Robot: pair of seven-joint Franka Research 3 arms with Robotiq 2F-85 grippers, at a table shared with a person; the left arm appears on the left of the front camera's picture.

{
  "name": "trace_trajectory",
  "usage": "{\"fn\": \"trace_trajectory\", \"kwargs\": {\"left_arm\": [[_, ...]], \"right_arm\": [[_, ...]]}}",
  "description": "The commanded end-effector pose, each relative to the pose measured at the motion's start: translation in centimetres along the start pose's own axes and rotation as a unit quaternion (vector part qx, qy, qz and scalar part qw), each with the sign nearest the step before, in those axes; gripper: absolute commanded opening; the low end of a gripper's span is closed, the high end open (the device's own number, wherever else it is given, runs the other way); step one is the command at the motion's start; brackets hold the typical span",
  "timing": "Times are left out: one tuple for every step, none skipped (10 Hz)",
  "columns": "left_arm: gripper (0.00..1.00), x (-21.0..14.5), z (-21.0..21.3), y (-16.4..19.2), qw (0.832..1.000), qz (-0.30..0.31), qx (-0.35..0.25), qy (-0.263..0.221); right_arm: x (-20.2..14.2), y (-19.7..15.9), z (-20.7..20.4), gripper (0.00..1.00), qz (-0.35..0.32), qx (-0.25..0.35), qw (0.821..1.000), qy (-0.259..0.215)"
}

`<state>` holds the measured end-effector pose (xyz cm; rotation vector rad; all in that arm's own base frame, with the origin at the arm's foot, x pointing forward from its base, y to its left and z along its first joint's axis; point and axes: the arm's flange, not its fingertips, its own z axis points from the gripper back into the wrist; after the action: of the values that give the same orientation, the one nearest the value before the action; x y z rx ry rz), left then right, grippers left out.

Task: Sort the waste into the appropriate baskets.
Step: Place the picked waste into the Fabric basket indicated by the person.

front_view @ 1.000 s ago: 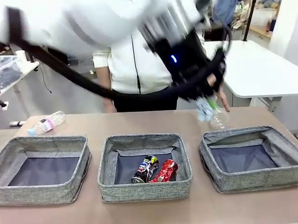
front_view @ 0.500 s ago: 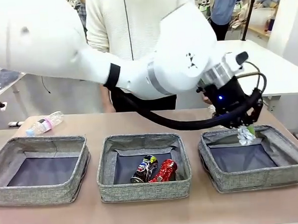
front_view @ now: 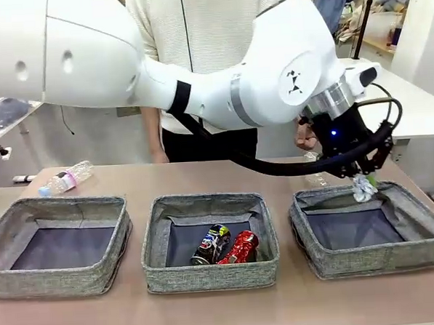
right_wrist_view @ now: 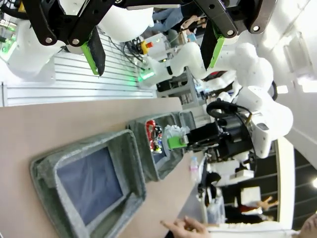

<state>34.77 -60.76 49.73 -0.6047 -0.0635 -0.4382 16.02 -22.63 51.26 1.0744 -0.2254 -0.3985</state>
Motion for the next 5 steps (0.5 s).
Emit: {"fn": "trace_trajectory", "kwargs": {"left_arm": [[0.07, -0.19, -0.10, -0.57, 0.999, 0.006, 0.023, -0.023], [0.35, -0.05, 0.06, -0.51, 0.999, 0.012, 0.027, -0.034], [0.65, 0.10, 0.20, -0.39, 0.998, 0.015, 0.033, -0.048], [0.93, 0.10, 0.42, -0.36, 0.998, 0.017, 0.031, -0.052], [1.00, 0.11, 0.57, -0.37, 0.998, 0.020, 0.031, -0.058]], "right_arm": [[0.11, -0.02, 0.25, 1.00, 0.013, 0.005, 1.000, -0.005], [0.11, -0.02, 0.25, 1.00, 0.013, 0.005, 1.000, -0.005], [0.11, -0.02, 0.25, 1.00, 0.013, 0.005, 1.000, -0.005], [0.11, -0.02, 0.25, 1.00, 0.013, 0.005, 1.000, -0.005], [0.11, -0.02, 0.25, 1.00, 0.013, 0.005, 1.000, -0.005]]}}
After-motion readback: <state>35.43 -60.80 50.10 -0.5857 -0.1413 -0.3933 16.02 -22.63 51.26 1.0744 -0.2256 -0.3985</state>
